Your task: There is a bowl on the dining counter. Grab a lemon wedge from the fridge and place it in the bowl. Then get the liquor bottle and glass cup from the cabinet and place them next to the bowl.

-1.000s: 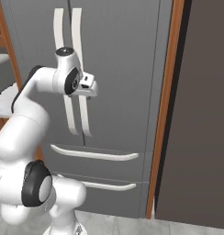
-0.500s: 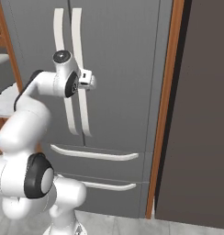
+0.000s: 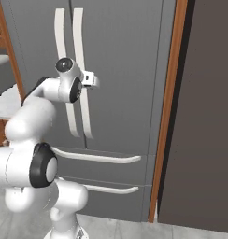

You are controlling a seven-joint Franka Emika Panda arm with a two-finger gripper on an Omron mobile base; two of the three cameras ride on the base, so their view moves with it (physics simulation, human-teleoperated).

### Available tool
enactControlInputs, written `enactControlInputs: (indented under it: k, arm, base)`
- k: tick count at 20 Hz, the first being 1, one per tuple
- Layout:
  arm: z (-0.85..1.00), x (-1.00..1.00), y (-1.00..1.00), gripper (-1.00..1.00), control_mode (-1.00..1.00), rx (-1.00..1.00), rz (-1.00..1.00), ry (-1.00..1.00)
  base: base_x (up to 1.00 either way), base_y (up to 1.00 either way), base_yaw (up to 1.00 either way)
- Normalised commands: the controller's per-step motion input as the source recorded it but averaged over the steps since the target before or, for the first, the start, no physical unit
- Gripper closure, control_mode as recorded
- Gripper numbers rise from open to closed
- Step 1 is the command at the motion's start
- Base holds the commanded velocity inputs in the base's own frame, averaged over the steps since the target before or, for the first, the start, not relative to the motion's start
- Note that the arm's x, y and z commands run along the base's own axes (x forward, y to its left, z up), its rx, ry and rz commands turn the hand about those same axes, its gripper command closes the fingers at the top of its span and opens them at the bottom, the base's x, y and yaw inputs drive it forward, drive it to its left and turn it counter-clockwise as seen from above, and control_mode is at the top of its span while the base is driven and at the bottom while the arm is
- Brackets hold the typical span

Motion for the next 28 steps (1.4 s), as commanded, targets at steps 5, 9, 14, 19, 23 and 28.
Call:
enactControlInputs:
  k: [5,9,14,19,23,28]
  arm:
    - [0.0,0.32,0.13,-1.0,-1.0,-0.01,0.0,-0.06]
    - [0.0,0.33,0.01,-1.0,-1.0,0.0,0.0,-0.04]
    - [0.0,0.41,0.0,-1.0,-1.0,0.0,0.0,-0.01]
    - [0.0,0.47,0.0,-1.0,-1.0,0.0,0.0,0.0]
    - [-0.01,0.52,0.0,1.0,-1.0,0.0,0.0,0.03]
    - [-0.08,0.08,0.0,1.0,-1.0,0.0,0.0,0.07]
  base:
    - [0.0,0.0,0.0]
    - [0.0,0.0,0.0]
    - [0.0,0.0,0.0]
    - [0.0,0.0,0.0]
    - [0.0,0.0,0.0]
    - [0.0,0.0,0.0]
